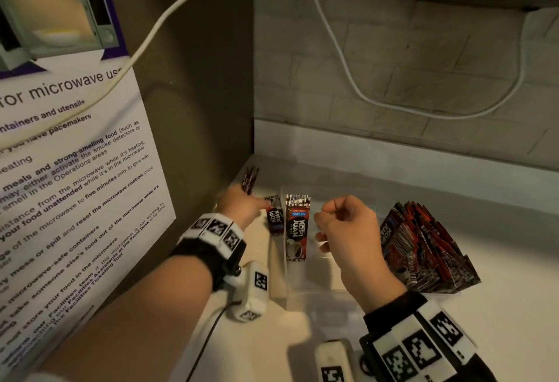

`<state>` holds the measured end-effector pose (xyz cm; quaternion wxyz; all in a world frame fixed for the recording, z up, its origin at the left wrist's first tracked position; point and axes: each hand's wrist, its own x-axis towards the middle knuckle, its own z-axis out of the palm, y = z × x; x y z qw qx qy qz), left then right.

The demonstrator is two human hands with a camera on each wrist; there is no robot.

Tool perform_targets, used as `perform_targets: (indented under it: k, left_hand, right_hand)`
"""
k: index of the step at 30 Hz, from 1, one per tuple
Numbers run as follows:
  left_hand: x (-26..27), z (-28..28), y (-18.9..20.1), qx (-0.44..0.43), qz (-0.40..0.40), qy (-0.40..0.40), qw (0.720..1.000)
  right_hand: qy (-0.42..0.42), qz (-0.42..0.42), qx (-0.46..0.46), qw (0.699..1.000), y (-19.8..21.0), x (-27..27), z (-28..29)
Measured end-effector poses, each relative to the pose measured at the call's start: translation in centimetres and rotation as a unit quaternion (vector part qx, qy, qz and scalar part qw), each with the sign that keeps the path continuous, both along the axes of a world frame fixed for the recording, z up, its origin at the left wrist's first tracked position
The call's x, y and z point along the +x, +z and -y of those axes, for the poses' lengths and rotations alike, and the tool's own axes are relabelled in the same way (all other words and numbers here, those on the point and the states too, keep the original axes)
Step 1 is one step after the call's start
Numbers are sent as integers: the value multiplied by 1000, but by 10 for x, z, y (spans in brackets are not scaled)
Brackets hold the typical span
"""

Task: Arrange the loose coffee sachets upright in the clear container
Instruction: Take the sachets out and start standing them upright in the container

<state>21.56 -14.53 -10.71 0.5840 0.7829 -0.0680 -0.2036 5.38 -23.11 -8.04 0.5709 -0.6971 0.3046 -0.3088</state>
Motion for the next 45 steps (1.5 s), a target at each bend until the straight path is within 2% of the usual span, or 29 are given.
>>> perform_targets:
  k: [3,8,16,19,21,23,24,26,29,34,37,41,45]
  left_hand:
    - [6,14,3,126,75,-12,989]
    - [5,31,6,286,130,-88,945]
    - [11,39,3,373,202,-129,897]
    - [12,35,2,387,196,-123,892]
    - [16,29,2,330,160,-88,926]
    - [21,20,7,179,80,-35,980]
    - [21,12,13,85,37,-6,996]
    - [16,-3,28,-70,-35,35,996]
    - [-8,-22,53,-207,-64,6,976]
    - [-51,-31,64,-301,-148,-67,940]
    - [-60,-34,63,-333,-185,-83,921]
    - [-51,-45,65,-336,-141,-44,930]
    - [-53,-47,71,-281,-91,-108,949]
  right_hand:
    - [11,5,18,1000,3,-5,0]
    - [22,9,36,999,6,-12,-1]
    - [30,16,30,999,7,-14,-5]
    - [30,19,33,999,8,-14,-6]
    - [28,24,40,999,10,-15,-5]
    - [23,34,44,998,12,-16,-5]
    - [22,38,44,998,13,-17,-5]
    - [26,44,45,998,16,-16,-7]
    - [43,44,43,997,21,-8,-14]
    - [103,46,90,990,23,5,-32]
    - [66,82,85,991,27,2,-34]
    - [-12,112,12,994,38,-10,-16]
    - [-11,61,-72,995,49,-17,-6]
